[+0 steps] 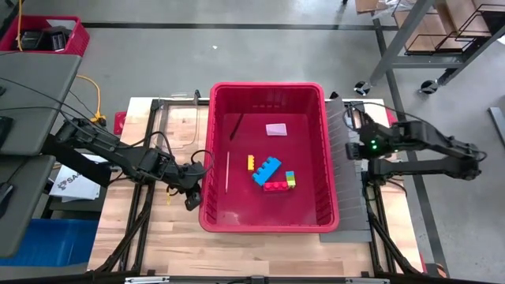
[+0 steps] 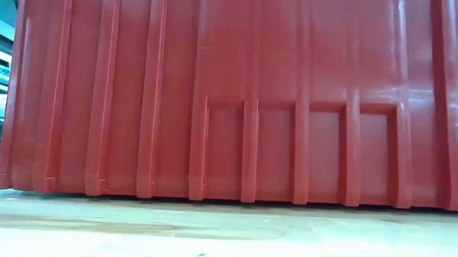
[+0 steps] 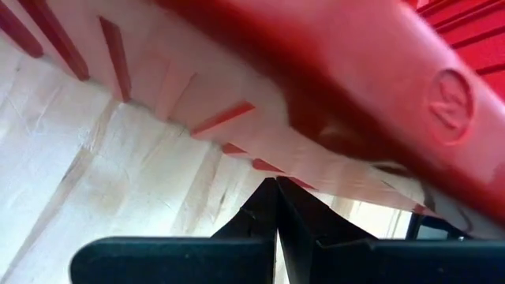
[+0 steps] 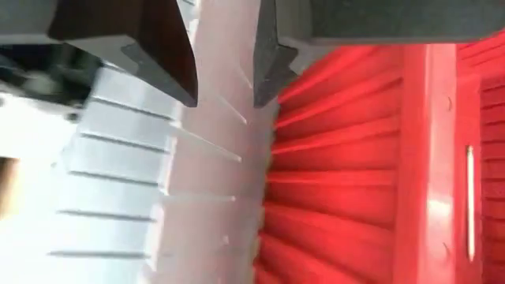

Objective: Sort Items/Unsort Items

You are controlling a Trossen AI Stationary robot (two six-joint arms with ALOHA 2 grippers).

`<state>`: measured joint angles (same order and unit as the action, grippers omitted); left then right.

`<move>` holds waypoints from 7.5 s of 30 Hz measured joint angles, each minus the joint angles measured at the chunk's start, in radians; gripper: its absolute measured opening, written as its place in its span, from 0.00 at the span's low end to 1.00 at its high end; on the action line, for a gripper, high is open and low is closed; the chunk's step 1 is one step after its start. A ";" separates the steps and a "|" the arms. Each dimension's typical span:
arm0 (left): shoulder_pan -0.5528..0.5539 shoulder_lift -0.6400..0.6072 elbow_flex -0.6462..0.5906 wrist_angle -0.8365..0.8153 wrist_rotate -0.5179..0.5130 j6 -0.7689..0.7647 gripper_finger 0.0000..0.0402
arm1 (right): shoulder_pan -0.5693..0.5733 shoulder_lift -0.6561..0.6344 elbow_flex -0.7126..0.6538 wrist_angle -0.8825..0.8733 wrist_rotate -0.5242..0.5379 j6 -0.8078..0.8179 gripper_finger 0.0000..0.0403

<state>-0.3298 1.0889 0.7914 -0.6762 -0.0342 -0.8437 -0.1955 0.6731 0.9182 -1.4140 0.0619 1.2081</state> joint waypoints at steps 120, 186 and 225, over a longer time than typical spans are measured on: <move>-0.077 -0.229 0.059 -0.582 -0.418 0.010 0.00 | -0.516 0.885 0.039 0.087 0.550 0.117 0.00; -0.076 -0.195 0.133 -0.544 -0.484 -0.044 0.56 | 0.215 1.706 1.255 0.128 0.098 -1.705 0.62; -0.076 -0.191 0.132 -0.560 -0.472 0.010 0.58 | 0.222 1.696 1.040 0.299 0.203 -1.635 0.58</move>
<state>-0.4062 0.8983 0.9234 -1.2363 -0.5060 -0.8333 0.0262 2.3691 1.9582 -1.1152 0.2644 -0.4267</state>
